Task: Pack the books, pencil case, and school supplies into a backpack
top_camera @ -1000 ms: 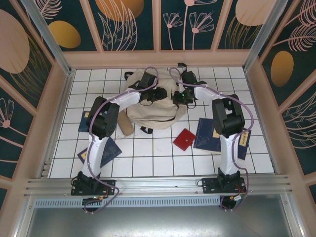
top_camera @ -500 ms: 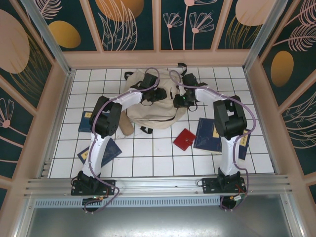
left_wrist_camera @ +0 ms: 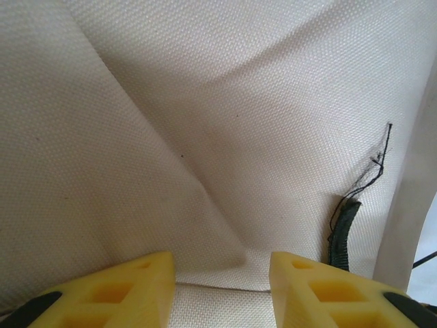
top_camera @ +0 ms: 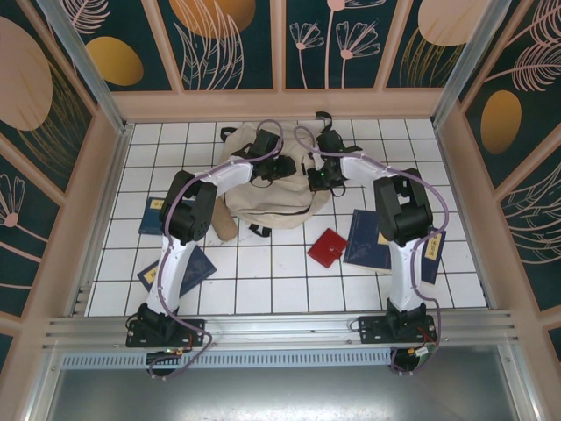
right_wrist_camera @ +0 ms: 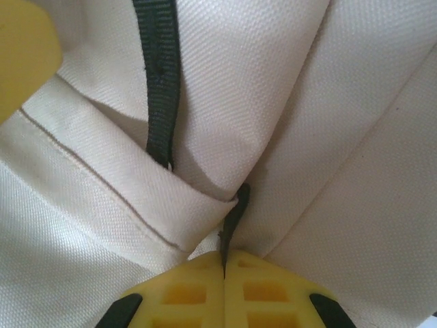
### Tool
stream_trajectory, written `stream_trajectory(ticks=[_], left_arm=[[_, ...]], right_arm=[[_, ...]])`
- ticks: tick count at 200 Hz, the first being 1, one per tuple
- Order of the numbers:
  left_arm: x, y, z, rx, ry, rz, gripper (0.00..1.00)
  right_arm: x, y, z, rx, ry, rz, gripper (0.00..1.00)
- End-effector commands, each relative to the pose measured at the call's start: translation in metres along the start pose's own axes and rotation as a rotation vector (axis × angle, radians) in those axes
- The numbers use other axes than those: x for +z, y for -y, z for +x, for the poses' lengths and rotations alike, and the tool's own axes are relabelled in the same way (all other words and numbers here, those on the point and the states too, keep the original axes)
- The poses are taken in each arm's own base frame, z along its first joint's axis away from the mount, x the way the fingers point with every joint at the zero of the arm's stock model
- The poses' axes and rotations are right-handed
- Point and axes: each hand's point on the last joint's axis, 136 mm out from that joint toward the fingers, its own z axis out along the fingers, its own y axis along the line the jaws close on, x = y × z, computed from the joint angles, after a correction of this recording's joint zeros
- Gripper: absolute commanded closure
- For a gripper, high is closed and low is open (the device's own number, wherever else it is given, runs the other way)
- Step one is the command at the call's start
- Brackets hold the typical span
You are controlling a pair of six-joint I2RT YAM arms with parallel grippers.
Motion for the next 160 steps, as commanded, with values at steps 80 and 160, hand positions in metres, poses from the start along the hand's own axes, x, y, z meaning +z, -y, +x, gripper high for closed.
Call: stream_trajectory(ticks=[80, 160], left_arm=[[0.015, -0.022, 0.023, -0.084, -0.09, -0.047, 0.6], [-0.063, 0.041, 0.009, 0.027, -0.077, 0.135, 0.45]], right_arm=[[-0.069, -0.068, 0.006, -0.098, 0.231, -0.371, 0.98], [-0.065, -0.061, 0.026, -0.237, 0.269, -0.388, 0.86]])
